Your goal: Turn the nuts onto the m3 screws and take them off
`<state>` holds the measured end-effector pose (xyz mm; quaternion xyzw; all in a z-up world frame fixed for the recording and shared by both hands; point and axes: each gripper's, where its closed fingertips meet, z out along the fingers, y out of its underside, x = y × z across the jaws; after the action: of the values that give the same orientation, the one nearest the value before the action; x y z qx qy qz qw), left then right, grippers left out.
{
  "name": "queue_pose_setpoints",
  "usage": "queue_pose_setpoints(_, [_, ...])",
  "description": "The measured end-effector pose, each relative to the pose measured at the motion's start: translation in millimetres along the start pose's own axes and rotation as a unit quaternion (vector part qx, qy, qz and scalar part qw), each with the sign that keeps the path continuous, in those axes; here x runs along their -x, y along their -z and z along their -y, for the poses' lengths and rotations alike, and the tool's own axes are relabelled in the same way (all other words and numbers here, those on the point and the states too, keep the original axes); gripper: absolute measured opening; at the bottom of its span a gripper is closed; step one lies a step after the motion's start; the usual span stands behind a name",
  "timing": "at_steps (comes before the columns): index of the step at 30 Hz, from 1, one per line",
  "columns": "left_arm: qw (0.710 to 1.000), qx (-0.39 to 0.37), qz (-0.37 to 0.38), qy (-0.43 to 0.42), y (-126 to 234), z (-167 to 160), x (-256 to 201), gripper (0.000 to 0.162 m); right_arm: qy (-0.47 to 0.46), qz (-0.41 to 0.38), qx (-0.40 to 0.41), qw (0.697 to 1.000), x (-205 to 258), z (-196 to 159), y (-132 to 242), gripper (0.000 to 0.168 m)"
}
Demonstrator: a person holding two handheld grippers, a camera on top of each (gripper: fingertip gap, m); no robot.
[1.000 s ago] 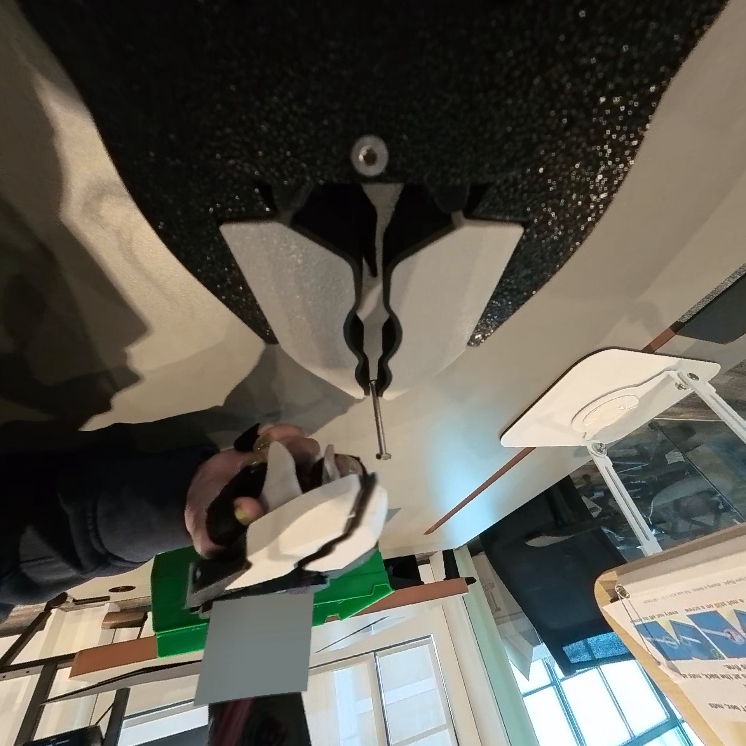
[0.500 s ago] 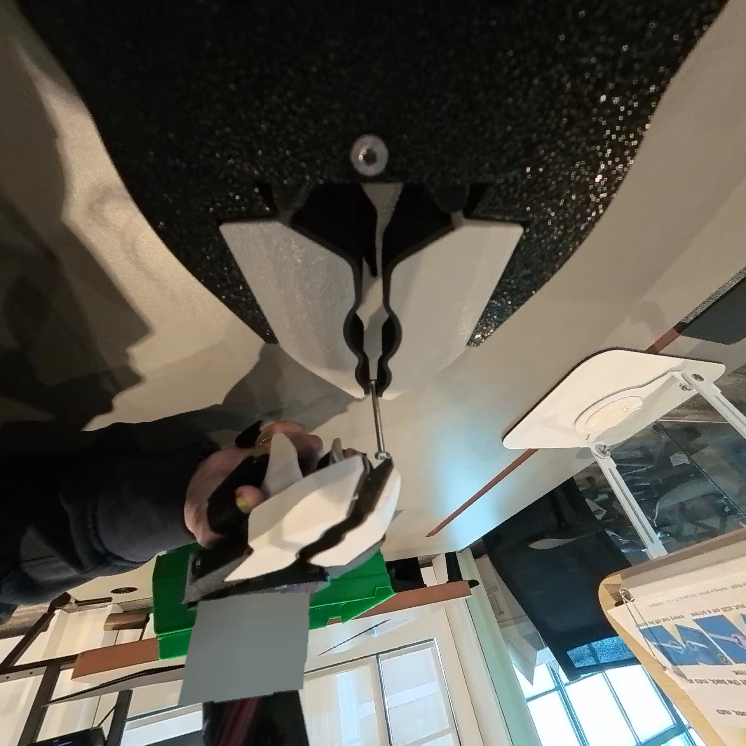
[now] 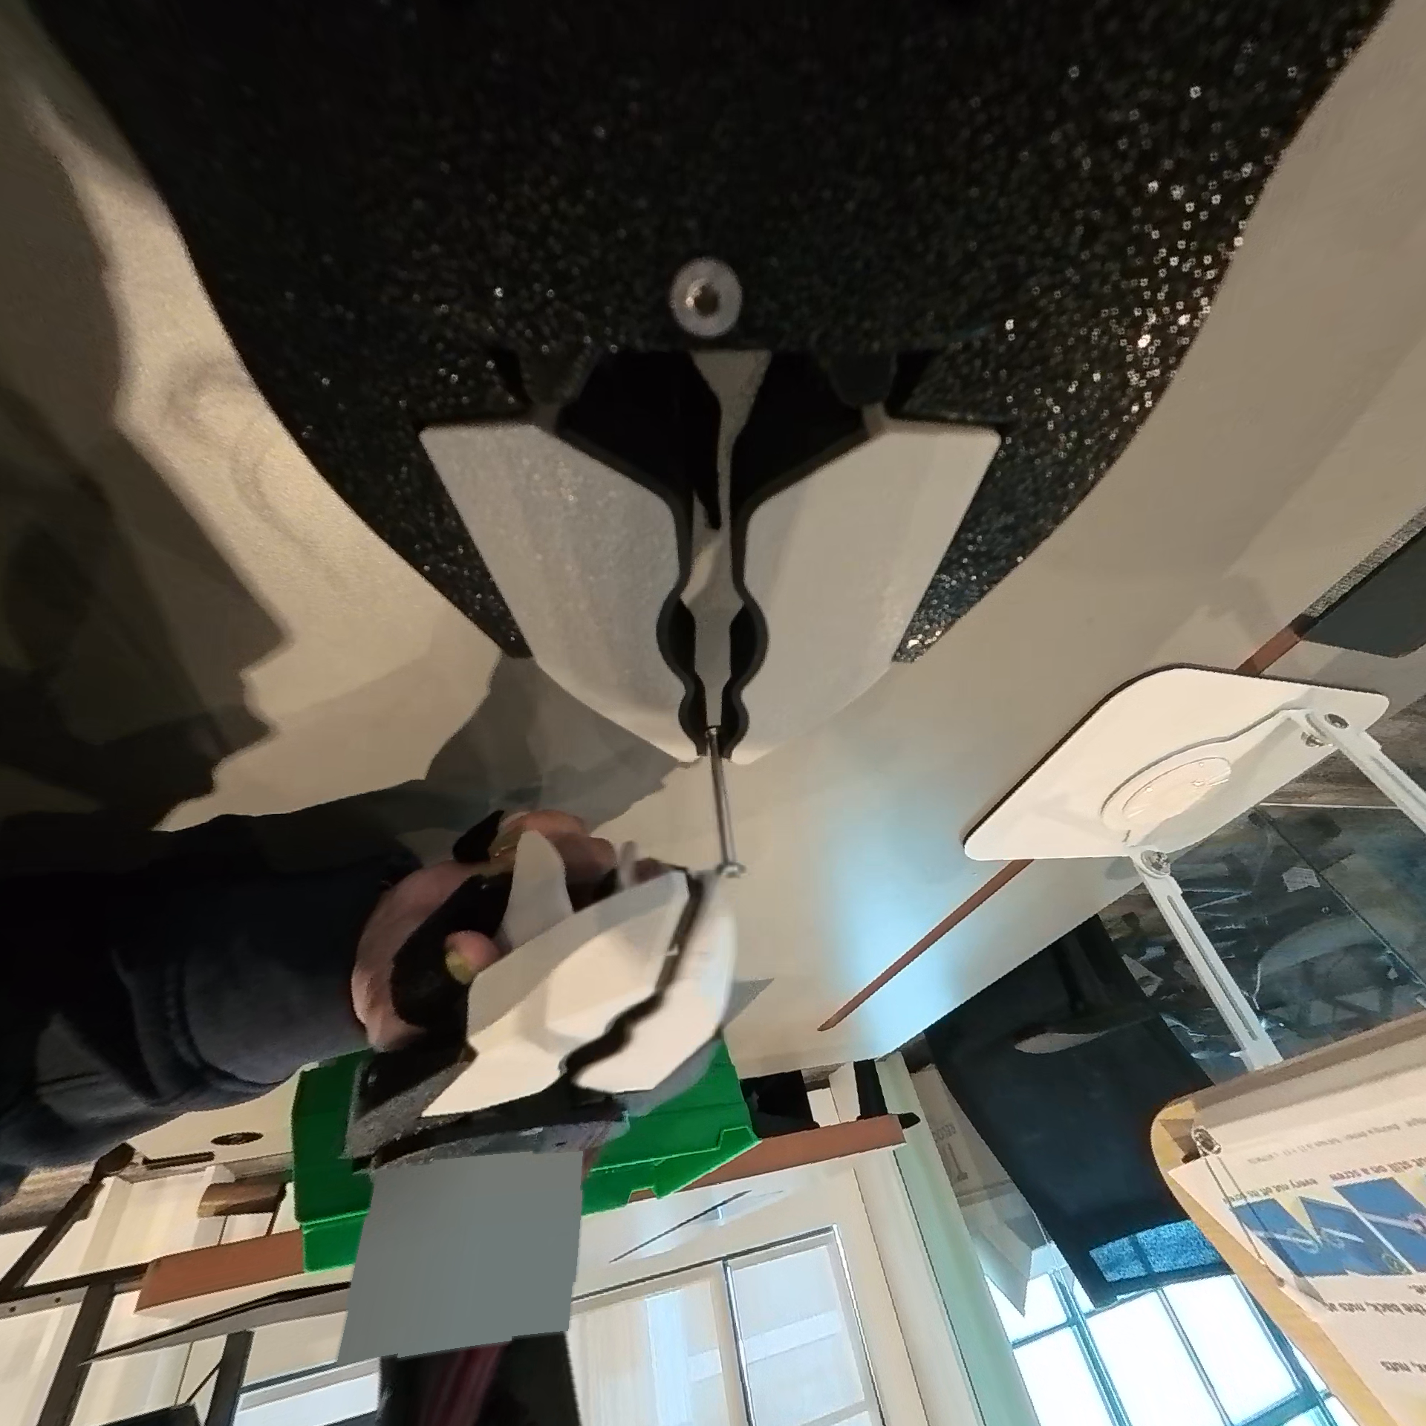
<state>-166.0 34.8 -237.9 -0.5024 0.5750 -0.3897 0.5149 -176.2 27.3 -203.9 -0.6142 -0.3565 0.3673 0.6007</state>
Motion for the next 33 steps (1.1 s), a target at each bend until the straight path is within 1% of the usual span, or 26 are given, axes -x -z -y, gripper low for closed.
queue_pose_setpoints(3, [1.000, 0.000, -0.001, 0.002, -0.1, 0.0, 0.1, 0.002, -0.010, -0.001, -0.013, 1.000, -2.4, 3.5, 2.5, 0.000])
queue_pose_setpoints(9, [1.000, 0.002, -0.002, 0.000, -0.5, -0.4, -0.4, 0.003, 0.004, -0.018, -0.008, 1.000, -3.7, 1.2, -2.3, 0.010])
queue_pose_setpoints(10, [1.000, 0.002, -0.002, 0.000, -0.4, -0.5, -0.4, 0.002, 0.005, -0.013, -0.003, 1.000, -2.4, -0.1, -2.2, 0.010])
queue_pose_setpoints(13, [1.000, 0.002, -0.001, -0.002, -0.7, -0.6, -0.5, 0.003, -0.006, 0.001, -0.006, 1.000, -1.3, 0.7, 1.5, 0.000])
queue_pose_setpoints(15, [1.000, 0.002, -0.002, 0.001, -0.5, -0.6, -0.1, 0.002, -0.005, -0.005, -0.019, 1.000, -3.3, 4.1, 3.1, 0.002])
queue_pose_setpoints(18, [1.000, 0.003, -0.002, 0.001, -0.7, -0.8, -0.1, 0.002, 0.001, -0.012, -0.013, 1.000, -3.9, 2.3, 0.8, 0.008])
queue_pose_setpoints(20, [1.000, 0.005, -0.004, 0.000, -1.2, -1.4, -0.7, 0.003, 0.000, -0.014, -0.015, 1.000, -3.9, 3.3, -0.5, 0.009])
queue_pose_setpoints(25, [1.000, 0.006, -0.012, 0.000, -1.8, -1.8, -2.6, 0.002, -0.004, -0.009, -0.004, 1.000, -3.9, -0.3, -3.2, 0.008])
queue_pose_setpoints(28, [1.000, 0.006, -0.013, -0.002, -2.1, -2.0, -2.8, 0.002, -0.004, -0.012, -0.004, 1.000, -4.7, -0.6, -3.8, 0.004])
queue_pose_setpoints(30, [1.000, 0.006, -0.012, -0.002, -2.1, -2.0, -2.6, 0.002, -0.002, -0.020, -0.005, 1.000, -4.3, 0.0, -3.6, 0.000])
queue_pose_setpoints(33, [1.000, 0.008, -0.011, -0.001, -2.5, -2.6, -2.2, 0.002, -0.005, -0.049, -0.007, 0.999, -4.1, 0.4, -3.1, 0.000])
